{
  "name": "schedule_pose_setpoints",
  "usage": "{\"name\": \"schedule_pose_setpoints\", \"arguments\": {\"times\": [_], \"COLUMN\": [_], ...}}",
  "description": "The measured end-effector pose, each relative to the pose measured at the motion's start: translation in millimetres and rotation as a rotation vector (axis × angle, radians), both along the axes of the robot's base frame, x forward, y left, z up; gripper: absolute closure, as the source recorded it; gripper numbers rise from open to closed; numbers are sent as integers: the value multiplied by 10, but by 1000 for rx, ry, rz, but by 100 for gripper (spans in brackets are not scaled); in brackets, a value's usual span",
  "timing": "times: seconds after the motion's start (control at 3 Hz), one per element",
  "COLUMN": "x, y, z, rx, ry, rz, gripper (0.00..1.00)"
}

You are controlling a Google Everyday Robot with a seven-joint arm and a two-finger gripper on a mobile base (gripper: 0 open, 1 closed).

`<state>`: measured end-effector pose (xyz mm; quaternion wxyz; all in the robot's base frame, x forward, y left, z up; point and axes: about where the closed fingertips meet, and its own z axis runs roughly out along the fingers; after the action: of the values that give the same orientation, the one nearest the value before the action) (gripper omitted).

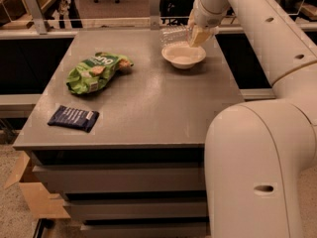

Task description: Place water bottle into paper bowl

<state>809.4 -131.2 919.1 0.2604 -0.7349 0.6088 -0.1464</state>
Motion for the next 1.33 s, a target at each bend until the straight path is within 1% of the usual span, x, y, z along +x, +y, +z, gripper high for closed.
{"name": "schedule_pose_setpoints", "arguments": {"times": [0.33,0.67,1.33], "x": [-13,-1,21], "y": [33,47,81], "z": [-39,-76,-155], "rx": [5,4,3], "ry": [19,22,32], "rz": [6,8,12], "gripper": [100,82,36]}}
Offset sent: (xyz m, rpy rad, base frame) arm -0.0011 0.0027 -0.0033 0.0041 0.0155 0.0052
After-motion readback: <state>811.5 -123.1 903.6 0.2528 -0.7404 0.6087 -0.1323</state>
